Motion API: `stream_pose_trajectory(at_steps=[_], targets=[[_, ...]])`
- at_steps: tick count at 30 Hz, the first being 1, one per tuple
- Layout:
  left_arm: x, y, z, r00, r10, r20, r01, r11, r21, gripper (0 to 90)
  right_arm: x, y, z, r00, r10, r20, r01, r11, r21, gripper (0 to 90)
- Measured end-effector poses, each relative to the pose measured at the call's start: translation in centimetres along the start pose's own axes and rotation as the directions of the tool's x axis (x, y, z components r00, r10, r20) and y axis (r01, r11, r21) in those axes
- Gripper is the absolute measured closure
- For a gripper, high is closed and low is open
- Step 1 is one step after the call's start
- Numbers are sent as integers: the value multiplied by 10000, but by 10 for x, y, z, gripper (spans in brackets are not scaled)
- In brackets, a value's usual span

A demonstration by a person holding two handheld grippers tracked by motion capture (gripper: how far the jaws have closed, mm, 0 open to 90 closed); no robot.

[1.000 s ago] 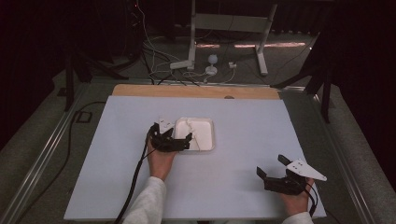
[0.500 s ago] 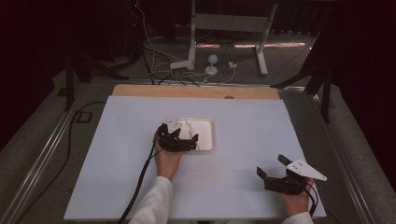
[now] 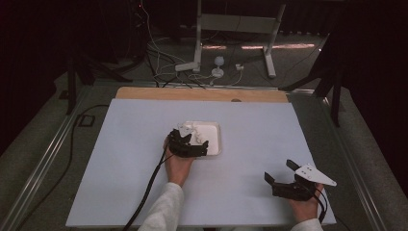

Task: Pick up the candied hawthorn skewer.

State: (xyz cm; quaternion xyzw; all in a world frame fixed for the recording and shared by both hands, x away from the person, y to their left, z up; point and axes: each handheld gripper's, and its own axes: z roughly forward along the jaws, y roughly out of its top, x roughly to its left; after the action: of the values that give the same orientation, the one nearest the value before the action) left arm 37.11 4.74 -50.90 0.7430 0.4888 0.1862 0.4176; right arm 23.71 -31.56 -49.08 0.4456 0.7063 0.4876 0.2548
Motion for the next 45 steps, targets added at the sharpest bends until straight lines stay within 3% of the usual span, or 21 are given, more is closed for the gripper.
stream_pose_trajectory(at_steps=[9,16,20,23,27,29,34,40,45], targets=[[-5,-4,9,9998,-158,-98,163,9982,571,21,0,0,1,10000,-21,-5,21,10000,21,0],[-10,-7,14,9995,183,-274,-149,9927,1201,57,0,0,1,10000,-11,-16,11,10000,61,0],[-13,-9,12,9981,509,-345,-456,9889,1415,202,0,-1,1,10000,-4,-13,4,10000,59,0],[-12,-10,11,9985,495,-245,-455,9883,1457,262,0,-1,1,10000,-9,-11,9,10000,56,0],[-11,-10,8,9982,539,-257,-491,9856,1615,437,-1,0,0,10000,-3,0,3,10000,23,0],[-9,-9,2,9978,635,-206,-584,9799,1910,544,-1,-1,0,10000,34,1,-34,10000,33,0],[-4,-8,-3,9979,617,-175,-559,9705,2345,717,-1,-1,0,10000,-4,-23,4,10000,53,0],[-1,-6,-5,9977,493,-472,-358,9669,2527,836,-1,-1,1,10000,18,-22,-17,10000,72,0],[3,-6,-6,9990,288,-352,-186,9653,2603,884,-2,-1,2,9999,92,-40,-92,9998,150,0]])
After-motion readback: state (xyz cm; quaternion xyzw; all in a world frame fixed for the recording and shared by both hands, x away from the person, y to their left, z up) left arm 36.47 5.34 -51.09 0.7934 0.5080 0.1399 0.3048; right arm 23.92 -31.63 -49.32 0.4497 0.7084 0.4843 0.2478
